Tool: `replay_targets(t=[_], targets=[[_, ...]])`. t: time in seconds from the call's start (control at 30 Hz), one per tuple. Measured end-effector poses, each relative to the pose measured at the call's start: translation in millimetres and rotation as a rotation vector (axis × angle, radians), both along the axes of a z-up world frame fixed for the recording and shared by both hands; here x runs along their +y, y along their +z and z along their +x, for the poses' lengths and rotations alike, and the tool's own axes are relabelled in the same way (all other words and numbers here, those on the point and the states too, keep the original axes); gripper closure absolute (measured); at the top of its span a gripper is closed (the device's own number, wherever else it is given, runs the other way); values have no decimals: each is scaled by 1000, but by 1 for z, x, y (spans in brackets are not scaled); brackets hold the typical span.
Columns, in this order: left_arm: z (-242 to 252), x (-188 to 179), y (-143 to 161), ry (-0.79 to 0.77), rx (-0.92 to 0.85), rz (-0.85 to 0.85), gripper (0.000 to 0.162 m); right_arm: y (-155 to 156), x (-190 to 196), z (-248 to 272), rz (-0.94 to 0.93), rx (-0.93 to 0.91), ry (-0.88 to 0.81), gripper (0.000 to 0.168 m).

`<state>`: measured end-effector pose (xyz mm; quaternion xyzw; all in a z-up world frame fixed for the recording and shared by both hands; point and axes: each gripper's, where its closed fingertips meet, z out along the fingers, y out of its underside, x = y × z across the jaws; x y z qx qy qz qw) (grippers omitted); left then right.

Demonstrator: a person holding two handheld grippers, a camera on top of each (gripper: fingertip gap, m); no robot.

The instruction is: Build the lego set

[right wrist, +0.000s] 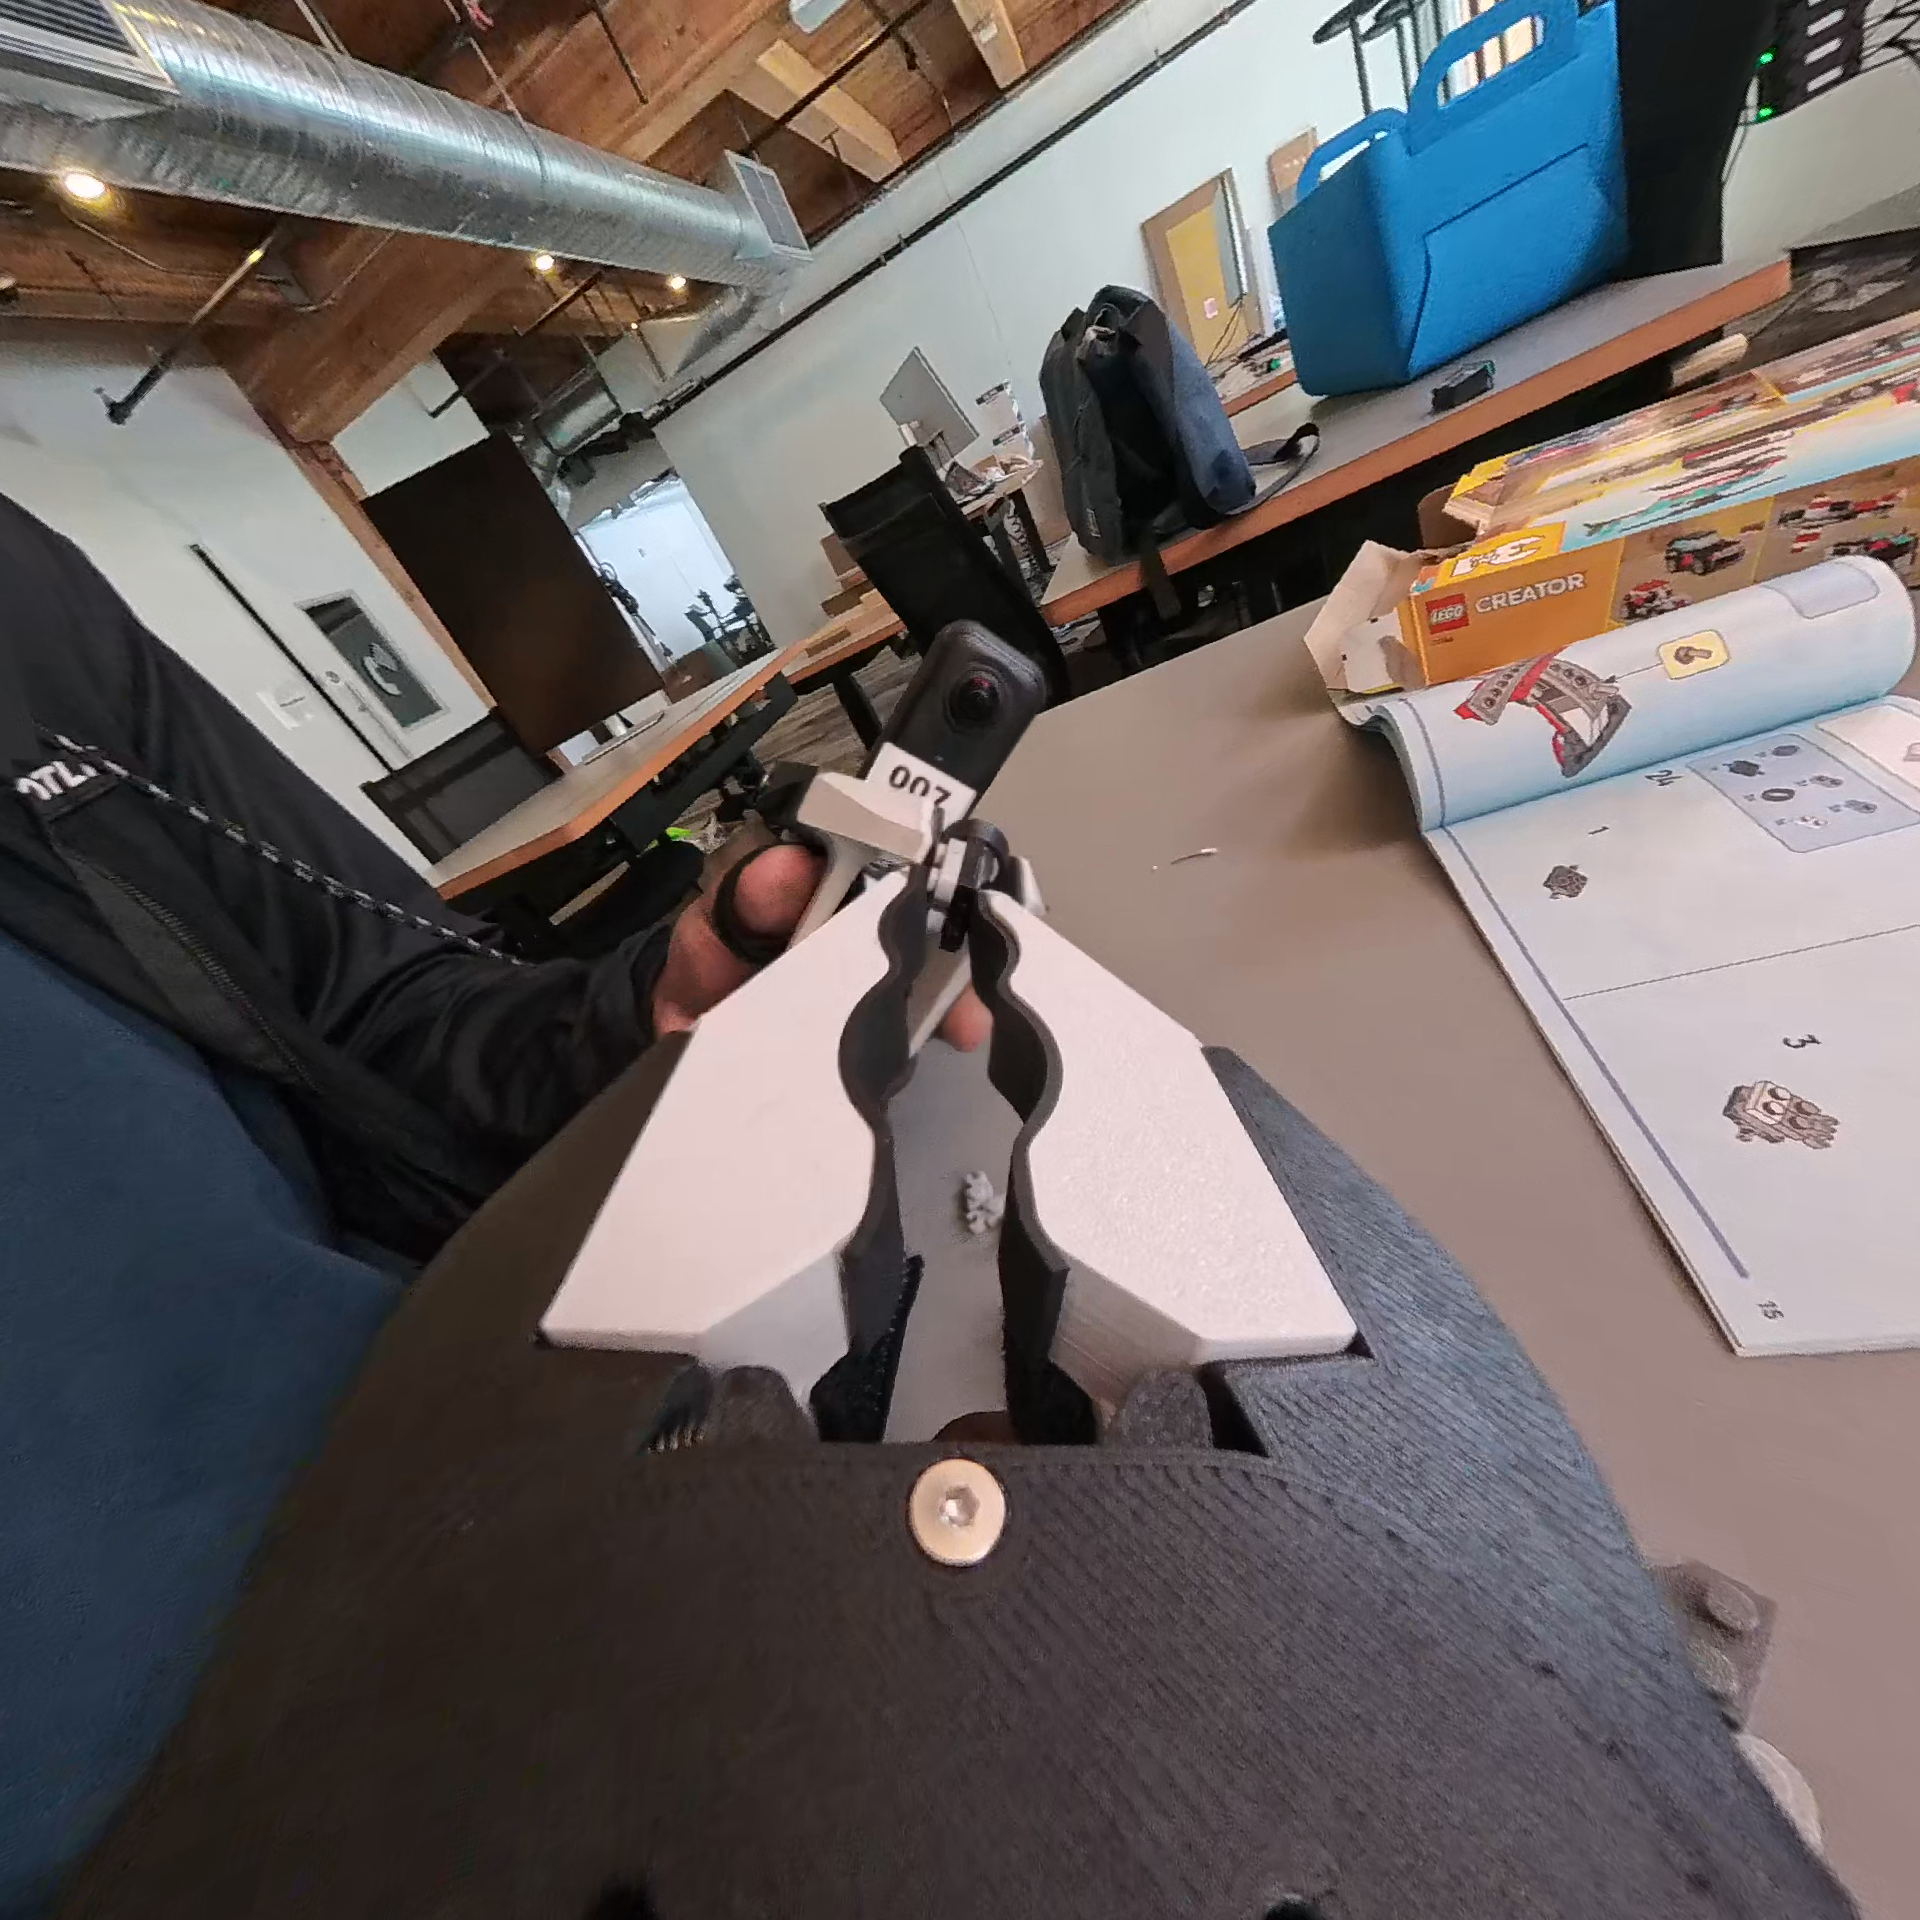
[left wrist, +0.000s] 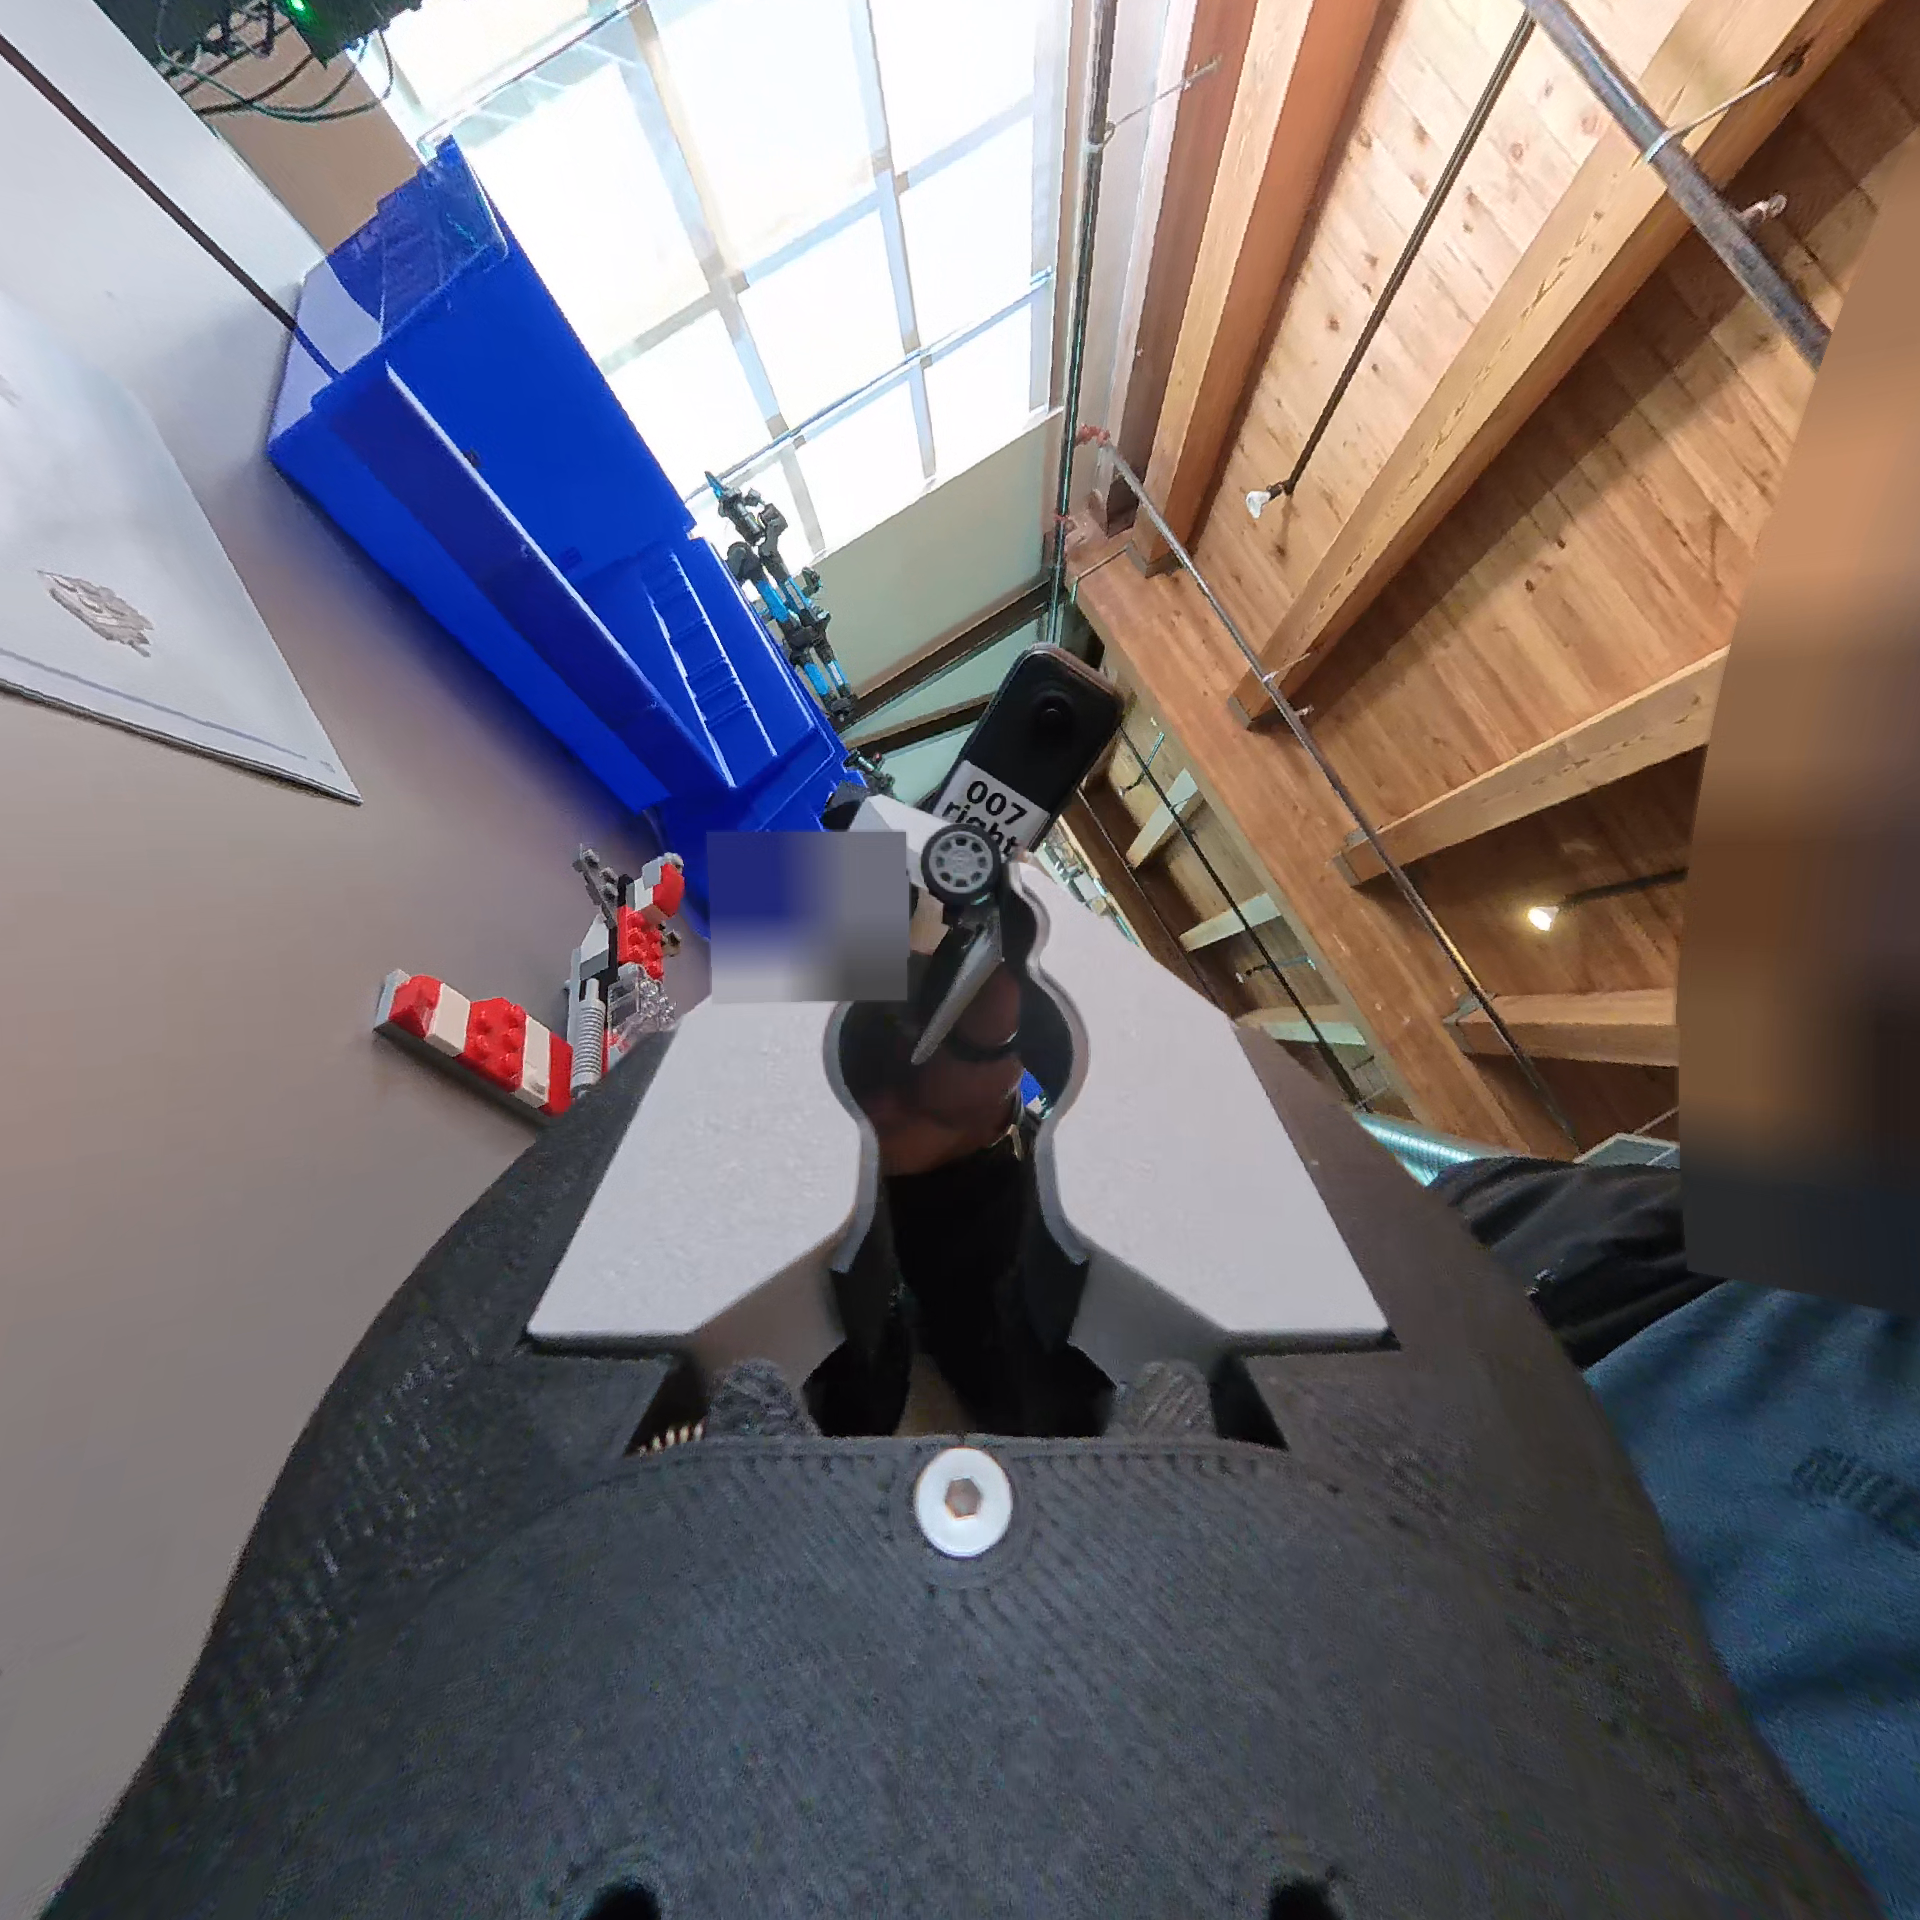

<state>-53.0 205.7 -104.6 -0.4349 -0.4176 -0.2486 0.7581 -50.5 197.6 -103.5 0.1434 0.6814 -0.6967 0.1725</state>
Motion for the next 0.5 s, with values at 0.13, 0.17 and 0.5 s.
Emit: replay_targets(t=[0.13,0.17,0.5], targets=[[4,1,0,-25,21,-27,137,1,0,4,4,13,23,161],[5,2,1,-30,28,-28,136,0,0,5,11,18,29,161],[9,4,0,-64,53,-60,141,-4,-4,10,34,30,52,161]])
